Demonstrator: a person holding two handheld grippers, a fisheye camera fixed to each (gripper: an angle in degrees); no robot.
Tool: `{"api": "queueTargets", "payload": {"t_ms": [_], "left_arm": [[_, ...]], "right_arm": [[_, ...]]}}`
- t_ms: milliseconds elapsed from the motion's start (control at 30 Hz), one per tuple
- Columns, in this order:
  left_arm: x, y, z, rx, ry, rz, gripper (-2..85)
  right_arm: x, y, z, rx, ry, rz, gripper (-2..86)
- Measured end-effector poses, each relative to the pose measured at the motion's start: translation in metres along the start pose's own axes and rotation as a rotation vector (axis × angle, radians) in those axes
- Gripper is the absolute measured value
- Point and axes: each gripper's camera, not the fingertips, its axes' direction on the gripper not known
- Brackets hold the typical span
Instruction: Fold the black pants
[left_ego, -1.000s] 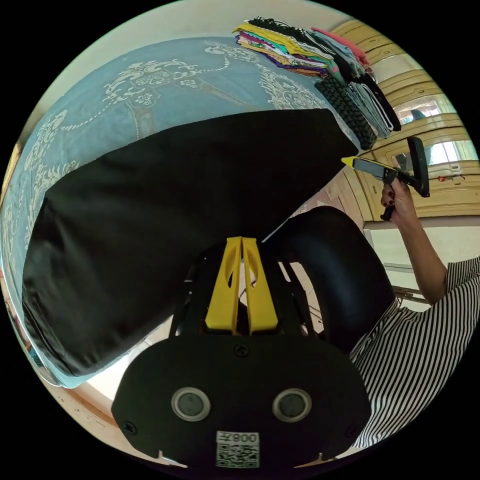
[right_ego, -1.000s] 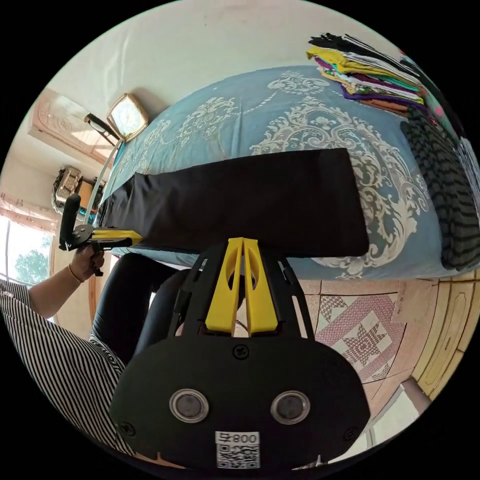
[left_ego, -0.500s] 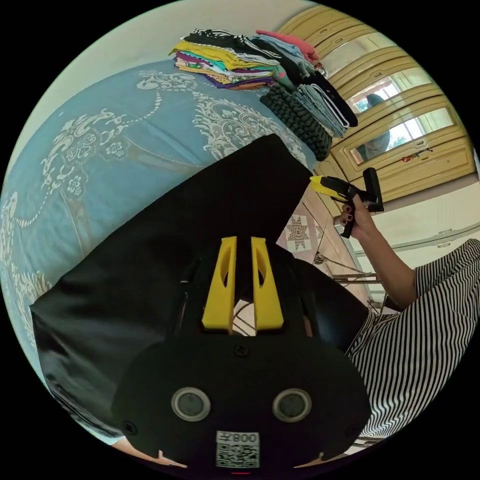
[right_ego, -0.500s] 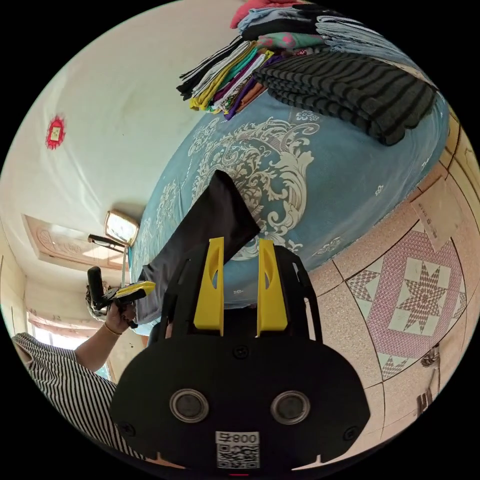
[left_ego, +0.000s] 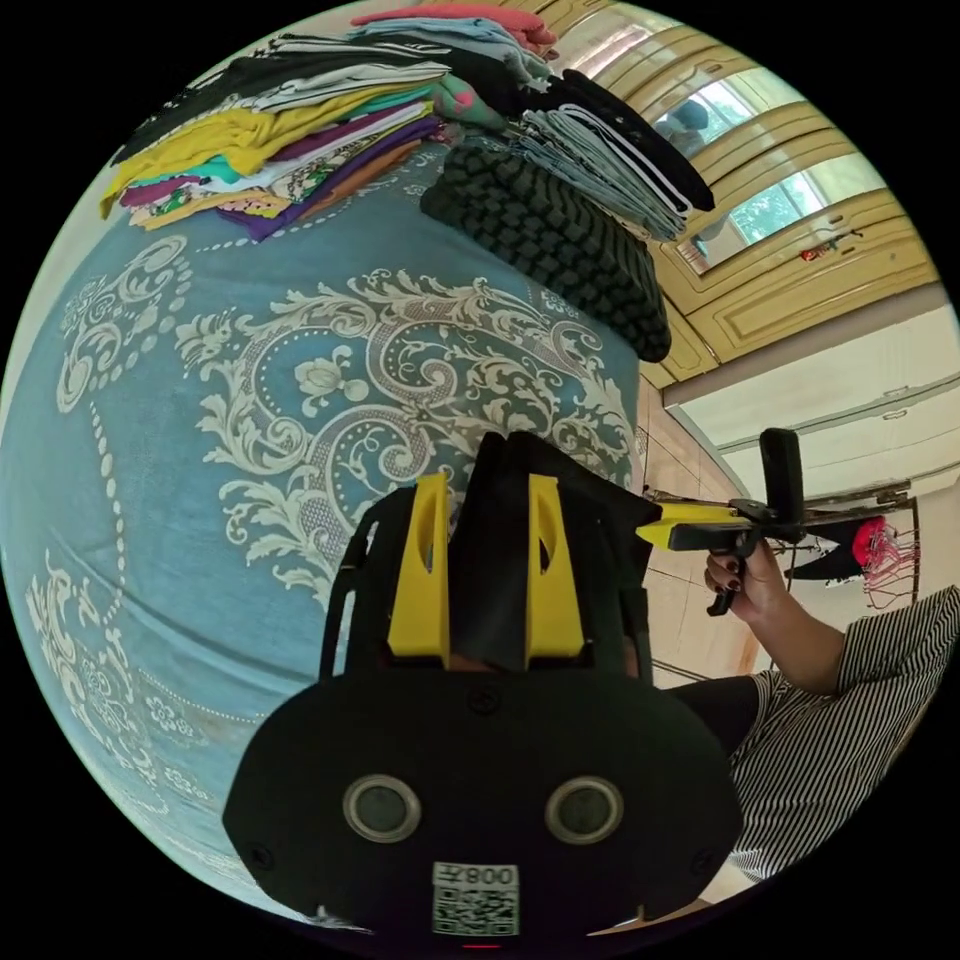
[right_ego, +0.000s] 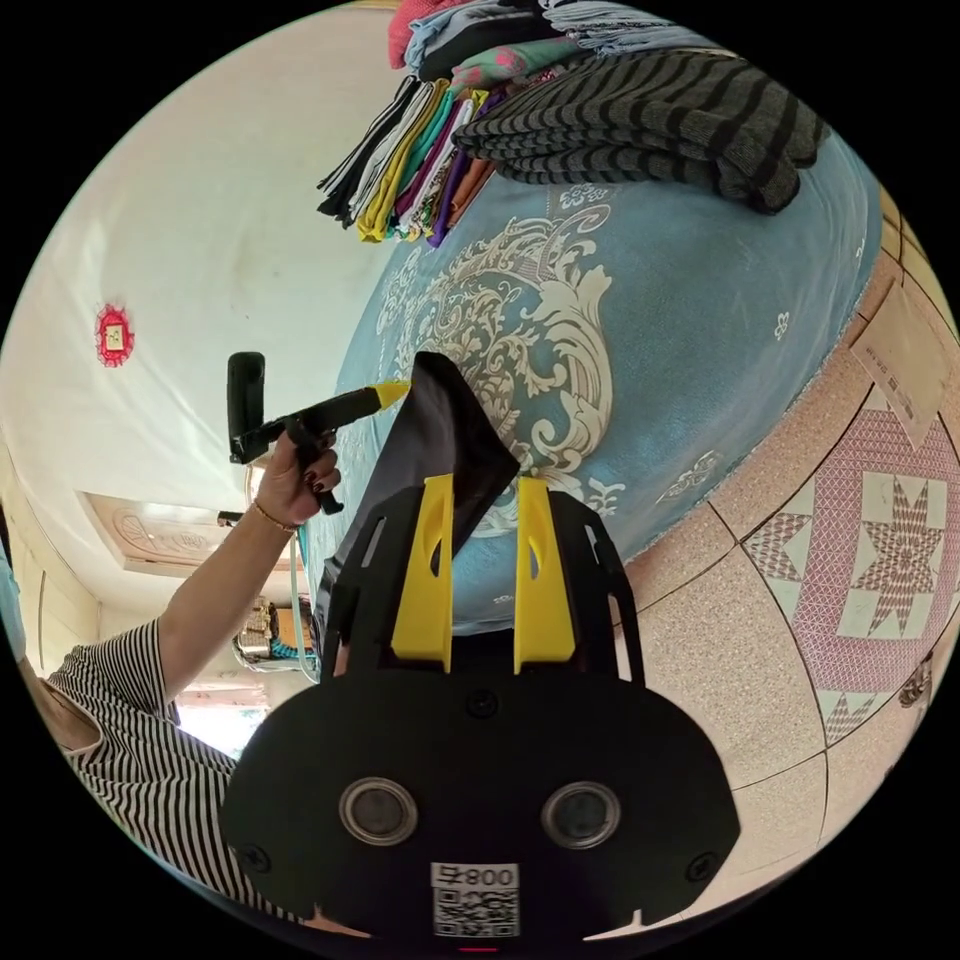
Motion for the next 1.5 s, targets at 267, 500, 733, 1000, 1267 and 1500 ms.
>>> {"api": "queueTargets", "payload": {"t_ms": [267, 500, 733, 1000, 1267, 1500], "left_arm": [[0.009, -0.014, -0.006, 0.024, 0.022, 0.037, 4.0], [0.015, 0.003, -0.034, 0.105, 0.069, 0.064, 2.1], [0.02, 0.044, -0.068, 0.173, 0.057, 0.132, 1.9], [0.007, 0.13, -0.107, 0.262, 0.074, 0.193, 1.9], [-0.023, 0.246, -0.128, 0.33, 0.089, 0.23, 2.1], [-0.073, 0.386, -0.115, 0.398, 0.113, 0.179, 2.1]], "right_arm": [[0.003, 0.008, -0.006, 0.02, 0.009, 0.025, 9.2], [-0.005, 0.015, -0.005, -0.013, 0.01, -0.007, 6.8], [-0.042, 0.038, -0.018, 0.029, -0.054, -0.09, 3.9], [-0.12, 0.073, -0.027, 0.056, -0.141, -0.26, 3.1], [-0.23, 0.119, -0.008, -0.008, -0.229, -0.518, 3.0], [-0.327, 0.163, 0.053, -0.158, -0.294, -0.702, 2.9]]}}
